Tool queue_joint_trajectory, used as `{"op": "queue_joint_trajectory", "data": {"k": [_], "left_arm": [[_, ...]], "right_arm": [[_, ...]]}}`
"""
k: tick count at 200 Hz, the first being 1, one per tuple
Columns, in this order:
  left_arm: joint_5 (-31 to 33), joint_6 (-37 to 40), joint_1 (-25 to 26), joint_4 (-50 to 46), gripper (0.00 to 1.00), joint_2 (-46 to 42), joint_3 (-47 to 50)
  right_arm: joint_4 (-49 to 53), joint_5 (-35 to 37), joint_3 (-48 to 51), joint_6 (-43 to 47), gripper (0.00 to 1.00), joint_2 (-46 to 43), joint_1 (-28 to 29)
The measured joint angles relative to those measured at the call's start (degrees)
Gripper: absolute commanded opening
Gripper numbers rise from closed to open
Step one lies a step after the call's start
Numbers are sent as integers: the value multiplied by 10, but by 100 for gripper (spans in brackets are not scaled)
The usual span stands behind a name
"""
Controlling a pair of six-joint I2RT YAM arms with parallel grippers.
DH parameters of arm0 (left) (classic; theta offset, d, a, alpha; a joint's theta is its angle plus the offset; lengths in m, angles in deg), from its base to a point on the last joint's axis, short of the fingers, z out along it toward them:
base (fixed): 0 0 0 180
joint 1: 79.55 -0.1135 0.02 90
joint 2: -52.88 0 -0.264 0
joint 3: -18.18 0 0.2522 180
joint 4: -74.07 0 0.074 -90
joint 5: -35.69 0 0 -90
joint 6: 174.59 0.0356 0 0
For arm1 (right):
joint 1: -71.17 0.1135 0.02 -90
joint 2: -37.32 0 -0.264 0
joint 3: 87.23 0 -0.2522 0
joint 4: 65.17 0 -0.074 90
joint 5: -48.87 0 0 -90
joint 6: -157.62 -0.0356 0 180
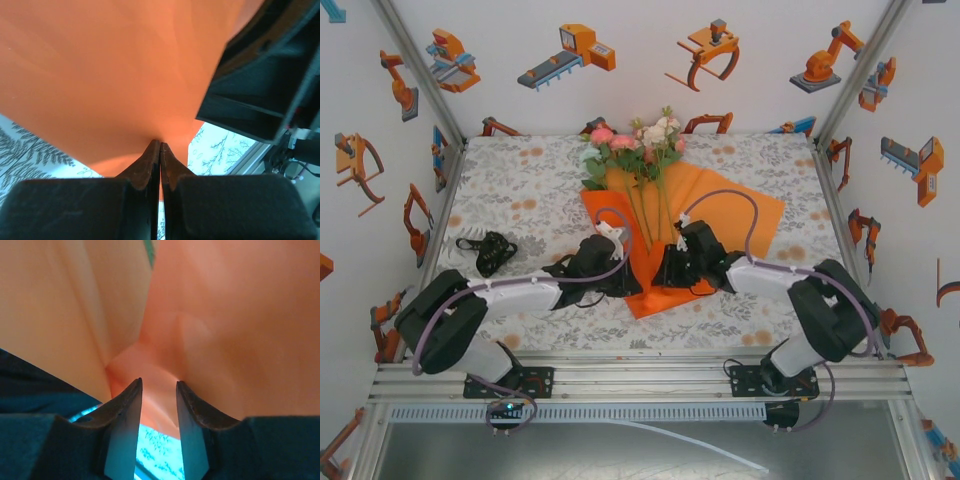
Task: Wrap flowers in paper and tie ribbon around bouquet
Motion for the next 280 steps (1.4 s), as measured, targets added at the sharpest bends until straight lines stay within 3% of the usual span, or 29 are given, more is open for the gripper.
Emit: {"op": "queue_joint_trajectory", "data": {"k": [56,98,112,134,149,155,181,189,223,252,280], "left_arm": [[-9,-10,0,32,10,20,-5],[-16,-23,2,55,10,79,-12],[-20,-28,3,64,10,98,-19],[-26,-34,4,79,10,115,-26],[-28,-39,6,88,10,126,-31],[-28,-40,7,92,10,131,-33],[-26,-46,10,97,12,138,-37],[-22,-47,10,95,13,138,-38],[15,-67,10,80,15,138,-54],[40,-90,7,75,15,143,-59],[48,-109,3,74,15,151,-62]], "right_arm": [[-54,-4,-27,0,32,71,0],[-14,5,-12,5,36,-16,-32],[14,15,-10,12,42,-65,-43],[43,30,-1,12,67,-136,-46],[43,29,19,-6,69,-162,-46],[41,27,28,-14,65,-167,-46],[6,0,82,-63,22,-156,-46],[-16,-17,101,-74,14,-149,-45],[-116,-87,148,-106,6,-117,-10],[-185,-105,146,-113,3,-92,38],[-216,-103,138,-115,0,-37,47]]}}
